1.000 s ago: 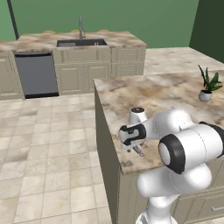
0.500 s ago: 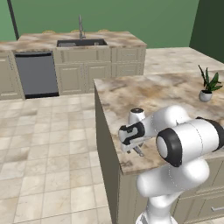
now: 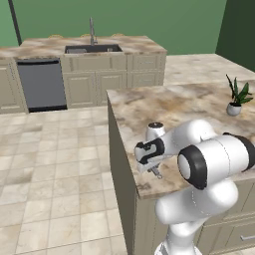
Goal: Pick up the tongs from the counter and place them near the plate next to the oven.
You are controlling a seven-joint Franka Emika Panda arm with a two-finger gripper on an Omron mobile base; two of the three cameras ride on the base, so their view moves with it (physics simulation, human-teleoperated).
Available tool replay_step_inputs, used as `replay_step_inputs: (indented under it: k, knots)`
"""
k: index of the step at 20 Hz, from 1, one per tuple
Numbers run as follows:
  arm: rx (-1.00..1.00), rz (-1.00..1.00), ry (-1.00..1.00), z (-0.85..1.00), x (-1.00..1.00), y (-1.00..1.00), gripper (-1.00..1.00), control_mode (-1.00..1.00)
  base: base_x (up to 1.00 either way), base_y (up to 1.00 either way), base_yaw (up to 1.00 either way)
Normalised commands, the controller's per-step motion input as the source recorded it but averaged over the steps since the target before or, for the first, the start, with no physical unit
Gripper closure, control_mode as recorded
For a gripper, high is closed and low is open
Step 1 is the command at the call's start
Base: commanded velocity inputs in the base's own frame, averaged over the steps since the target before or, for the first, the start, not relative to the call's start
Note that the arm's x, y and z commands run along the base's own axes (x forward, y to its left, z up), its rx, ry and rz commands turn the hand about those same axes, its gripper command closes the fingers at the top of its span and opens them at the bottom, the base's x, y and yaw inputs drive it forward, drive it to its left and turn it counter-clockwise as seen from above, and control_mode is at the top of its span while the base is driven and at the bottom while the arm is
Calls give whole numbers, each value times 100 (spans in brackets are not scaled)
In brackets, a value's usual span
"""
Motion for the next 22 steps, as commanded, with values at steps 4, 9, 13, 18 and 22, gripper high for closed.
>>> replay_step_inputs:
  k: [4,9,13,18,22]
  knots:
    - [0,-4,0,53,-38,2,100,-100,0,0,0]
    - [3,-13,2,100,-80,0,100,-100,0,0,0]
    - [0,-16,11,100,-53,30,100,-100,0,0,0]
    - [0,-16,29,100,-25,27,100,-100,0,0,0]
    - [0,-9,45,100,-9,1,100,-100,0,0,0]
